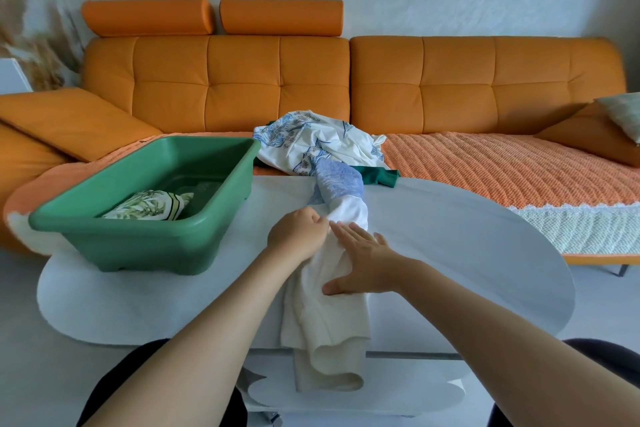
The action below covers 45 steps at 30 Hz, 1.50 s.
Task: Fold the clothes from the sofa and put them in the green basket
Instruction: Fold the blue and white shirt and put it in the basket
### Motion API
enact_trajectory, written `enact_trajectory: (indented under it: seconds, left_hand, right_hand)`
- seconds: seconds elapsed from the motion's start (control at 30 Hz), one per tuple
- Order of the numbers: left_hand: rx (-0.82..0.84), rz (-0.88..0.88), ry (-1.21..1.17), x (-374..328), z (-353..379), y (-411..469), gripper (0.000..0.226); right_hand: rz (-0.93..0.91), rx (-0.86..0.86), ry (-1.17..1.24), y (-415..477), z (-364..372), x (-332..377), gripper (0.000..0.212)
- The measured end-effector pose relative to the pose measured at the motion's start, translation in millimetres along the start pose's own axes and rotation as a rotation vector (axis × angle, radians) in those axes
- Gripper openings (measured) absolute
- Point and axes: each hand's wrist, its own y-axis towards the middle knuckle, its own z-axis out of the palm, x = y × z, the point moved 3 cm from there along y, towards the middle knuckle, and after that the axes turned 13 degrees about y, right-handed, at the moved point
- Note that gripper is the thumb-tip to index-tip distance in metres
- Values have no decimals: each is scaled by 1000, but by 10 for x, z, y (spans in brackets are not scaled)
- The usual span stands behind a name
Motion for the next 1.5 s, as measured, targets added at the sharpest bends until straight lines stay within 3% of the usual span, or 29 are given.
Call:
enact_trajectory:
  seconds: [0.1,0.2,0.27,0.33,0.5,0.6,0.73,0.8,0.83,0.93,1.07,1.2,1.27,1.37,1.43,1.5]
  left_hand:
    - [23,-7,-125,-55,-34,253,35]
    - [46,-5,-71,-128,-5,448,41]
    - [60,30,-47,-146,48,549,31]
    - [56,47,-106,-127,94,626,21]
    - [-2,-130,-390,83,86,762,13]
    - [3,-139,-178,243,66,756,29]
    - [-131,-20,194,212,44,717,34]
    - [-364,174,245,64,-47,743,41]
    - [-403,300,232,-11,-59,763,43]
    - [-149,516,300,-10,124,832,43]
    - [212,331,412,454,421,911,69]
    - [254,242,411,585,403,969,76]
    - [221,224,467,566,380,962,78]
    - [-10,248,551,471,287,909,73]
    - [-197,393,492,339,211,864,61]
    - [-208,573,370,209,173,822,55]
  right_hand:
    - [-43,-57,242,130,-51,19,100]
    - [-26,-333,563,269,-178,-5,67]
    - [-45,-529,566,353,-279,-64,60]
    - [-57,-588,490,441,-334,-135,58]
    - [-29,-444,356,644,-341,-183,77]
    - [6,-264,208,718,-247,-164,83]
    - [75,-132,49,806,-110,-178,79]
    - [78,-105,12,850,-109,-182,83]
    - [73,-93,5,874,-119,-192,83]
    - [80,-58,2,973,-153,-252,66]
    - [211,-47,122,1002,-223,-353,59]
    - [195,-226,91,889,-311,-276,46]
    - [201,-257,29,812,-344,-165,37]
    - [280,-61,-29,699,-303,-43,51]
    - [301,6,-36,614,-253,20,50]
    - [323,18,47,531,-213,72,42]
